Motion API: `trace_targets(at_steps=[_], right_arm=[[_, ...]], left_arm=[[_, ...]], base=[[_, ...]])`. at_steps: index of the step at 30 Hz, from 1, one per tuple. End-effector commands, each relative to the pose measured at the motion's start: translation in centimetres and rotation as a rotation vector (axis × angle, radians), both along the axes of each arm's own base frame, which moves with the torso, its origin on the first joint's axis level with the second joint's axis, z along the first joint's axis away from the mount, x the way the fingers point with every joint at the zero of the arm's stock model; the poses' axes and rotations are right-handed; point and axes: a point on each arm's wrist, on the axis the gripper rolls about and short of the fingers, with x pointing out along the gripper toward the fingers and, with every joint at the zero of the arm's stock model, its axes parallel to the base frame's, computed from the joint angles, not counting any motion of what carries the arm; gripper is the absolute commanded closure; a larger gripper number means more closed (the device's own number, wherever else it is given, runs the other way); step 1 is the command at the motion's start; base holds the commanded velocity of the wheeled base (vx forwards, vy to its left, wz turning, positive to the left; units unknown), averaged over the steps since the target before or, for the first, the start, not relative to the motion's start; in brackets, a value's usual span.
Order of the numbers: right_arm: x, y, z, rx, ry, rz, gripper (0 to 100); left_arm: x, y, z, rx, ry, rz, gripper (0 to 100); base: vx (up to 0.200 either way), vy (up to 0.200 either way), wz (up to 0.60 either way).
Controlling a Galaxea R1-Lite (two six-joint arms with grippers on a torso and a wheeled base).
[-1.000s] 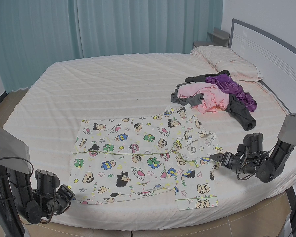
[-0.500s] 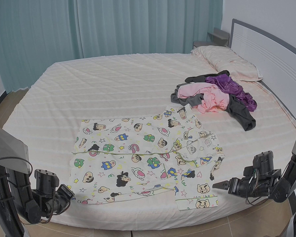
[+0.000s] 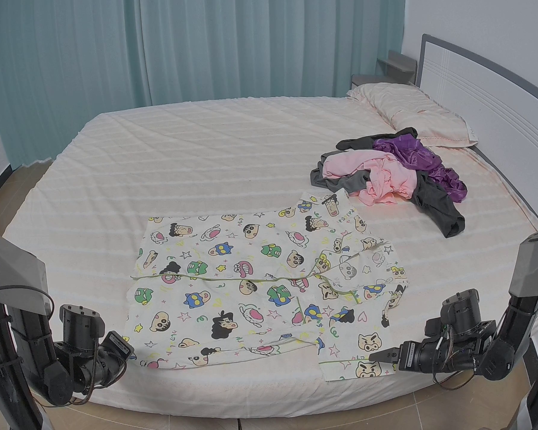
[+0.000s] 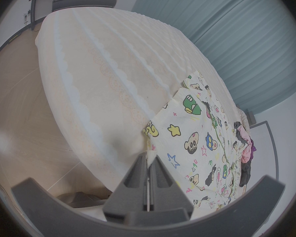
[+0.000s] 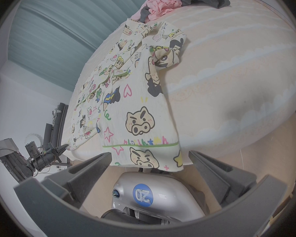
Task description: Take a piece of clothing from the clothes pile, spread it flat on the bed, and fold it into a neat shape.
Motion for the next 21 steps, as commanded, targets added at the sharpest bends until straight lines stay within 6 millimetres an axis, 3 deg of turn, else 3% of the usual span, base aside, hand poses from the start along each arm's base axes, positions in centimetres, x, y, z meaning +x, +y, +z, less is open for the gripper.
trace_targets(at_steps=[1,15,16,21], right_arm=[[0.20,0.22,-1.59,-0.011,0.036,0.006,0],[0.66,0.74,-2.09,0.000,0.021,0.010,0],[0.66,0.74,-2.09,0.000,0.021,0.010,100],[0.43,0.64,-1.76,0.000,0.015,0.008,100]], left_arm=[[-0.46,0.05,-0.05,0.002,0.016,-0.001,100],[-0.46,0.04,-0.14,0.000,0.020,-0.002,100],[-0.46,0.04,-0.14,0.000,0.020,-0.002,100],[-0.47,0.04,-0.26,0.003,0.027,-0.004,100]], base=[[0.000,0.000,0.00],[0.000,0.000,0.00],[0.000,0.000,0.00],[0.000,0.000,0.00]])
